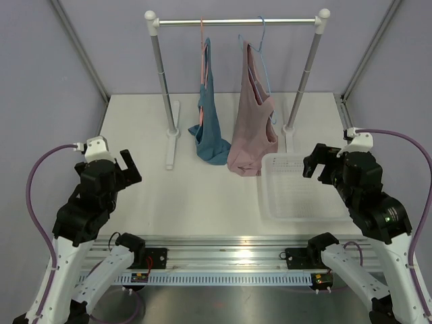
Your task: Remove the tank top from the hanger
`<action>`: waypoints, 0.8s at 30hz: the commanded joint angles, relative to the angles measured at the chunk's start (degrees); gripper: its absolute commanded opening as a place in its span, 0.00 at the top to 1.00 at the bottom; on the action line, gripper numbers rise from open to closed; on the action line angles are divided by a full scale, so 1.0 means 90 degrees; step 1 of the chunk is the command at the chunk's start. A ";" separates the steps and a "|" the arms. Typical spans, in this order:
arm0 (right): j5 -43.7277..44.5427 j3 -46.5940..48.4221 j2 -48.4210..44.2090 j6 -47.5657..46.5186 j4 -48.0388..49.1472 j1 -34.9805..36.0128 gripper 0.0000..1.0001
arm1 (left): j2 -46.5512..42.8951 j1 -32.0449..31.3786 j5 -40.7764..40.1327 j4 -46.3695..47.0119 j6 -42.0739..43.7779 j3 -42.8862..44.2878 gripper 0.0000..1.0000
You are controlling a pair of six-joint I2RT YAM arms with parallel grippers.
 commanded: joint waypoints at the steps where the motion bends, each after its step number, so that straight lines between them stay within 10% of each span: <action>1: -0.0222 0.0004 0.0114 0.0169 0.0341 0.0043 0.00 | 0.0056 -0.0025 0.0171 0.0276 0.0011 0.0264 0.01; 12: -0.2292 0.0169 0.0542 0.0540 0.1582 0.0043 0.01 | 0.0533 -0.0025 0.1255 0.0657 0.0021 0.0683 0.01; 24: -0.1853 0.0815 0.1169 0.0374 0.1338 0.0043 0.01 | 0.3032 -0.0513 0.2379 0.1019 0.0128 0.3501 0.01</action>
